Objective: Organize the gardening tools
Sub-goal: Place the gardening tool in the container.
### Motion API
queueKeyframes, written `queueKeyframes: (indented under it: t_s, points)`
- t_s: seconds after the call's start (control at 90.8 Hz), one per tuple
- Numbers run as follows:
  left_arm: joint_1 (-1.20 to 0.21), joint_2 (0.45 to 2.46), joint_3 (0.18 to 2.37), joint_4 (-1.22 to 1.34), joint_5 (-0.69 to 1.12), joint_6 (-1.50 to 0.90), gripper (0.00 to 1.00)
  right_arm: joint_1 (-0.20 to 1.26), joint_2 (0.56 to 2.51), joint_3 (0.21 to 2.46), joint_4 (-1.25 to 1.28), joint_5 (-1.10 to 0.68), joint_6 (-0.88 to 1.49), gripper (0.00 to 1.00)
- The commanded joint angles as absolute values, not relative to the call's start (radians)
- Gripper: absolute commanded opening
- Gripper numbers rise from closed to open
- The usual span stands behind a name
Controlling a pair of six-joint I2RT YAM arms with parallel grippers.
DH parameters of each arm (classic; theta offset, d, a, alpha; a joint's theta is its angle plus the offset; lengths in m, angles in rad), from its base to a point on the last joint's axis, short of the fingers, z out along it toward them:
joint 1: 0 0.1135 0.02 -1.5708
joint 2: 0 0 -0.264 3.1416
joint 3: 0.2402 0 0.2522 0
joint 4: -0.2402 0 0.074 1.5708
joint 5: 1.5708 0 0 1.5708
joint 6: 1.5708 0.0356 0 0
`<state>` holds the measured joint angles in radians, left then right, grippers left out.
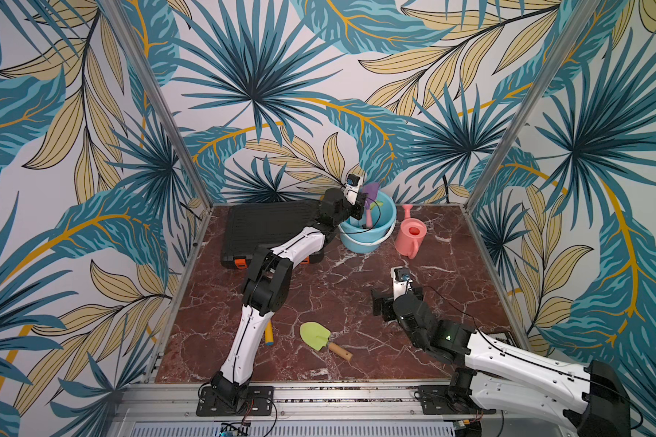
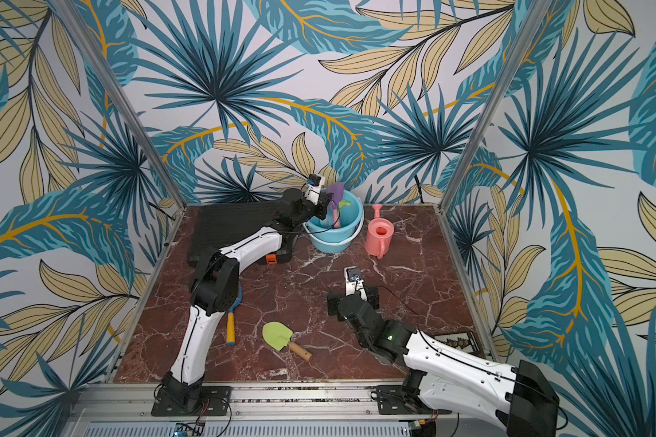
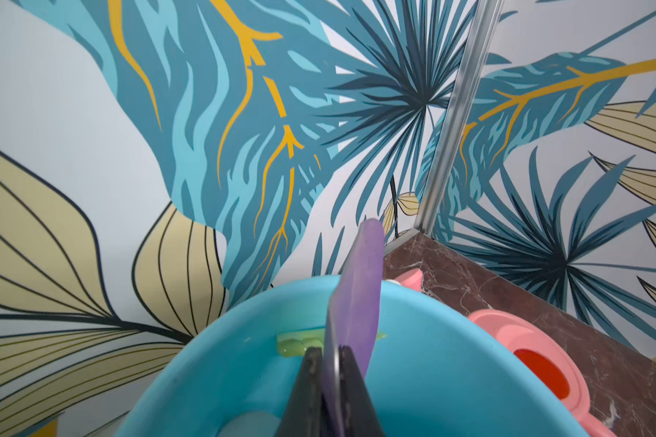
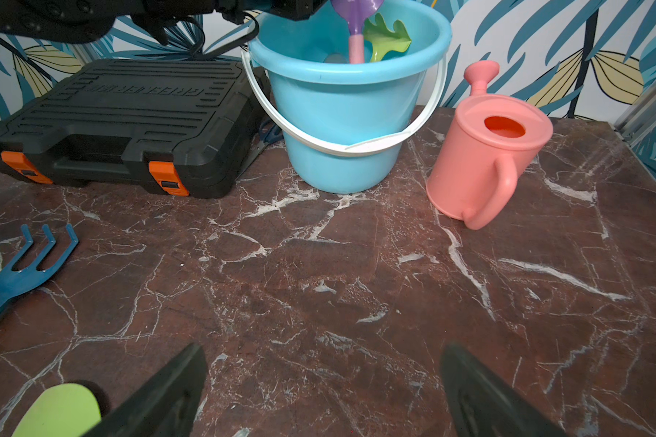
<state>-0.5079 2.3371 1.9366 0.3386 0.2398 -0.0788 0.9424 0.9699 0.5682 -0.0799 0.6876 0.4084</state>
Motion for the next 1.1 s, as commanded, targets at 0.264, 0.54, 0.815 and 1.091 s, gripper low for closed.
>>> queueKeyframes:
  t_s: [0.264,0.54,0.815,1.091]
  points:
    - [-0.470,2.242,1.886,0.370,0.314,-0.147,0.60,0.944,1.007,0.564,-0.073,0.708,0.410,1.00]
    - [-0.469,2.041,1.731,0.364,0.268,-0.215,1.00,0.943,1.023,0.570,-0.060,0.648,0.404,1.00]
    - [-0.476,1.763,1.366,0.371,0.076,-0.376,1.00,0.945,1.210,0.651,-0.044,0.287,0.339,0.93]
    - [-0.476,1.452,1.014,0.183,-0.164,-0.502,1.00,1.015,1.389,0.735,-0.067,0.128,0.287,0.86]
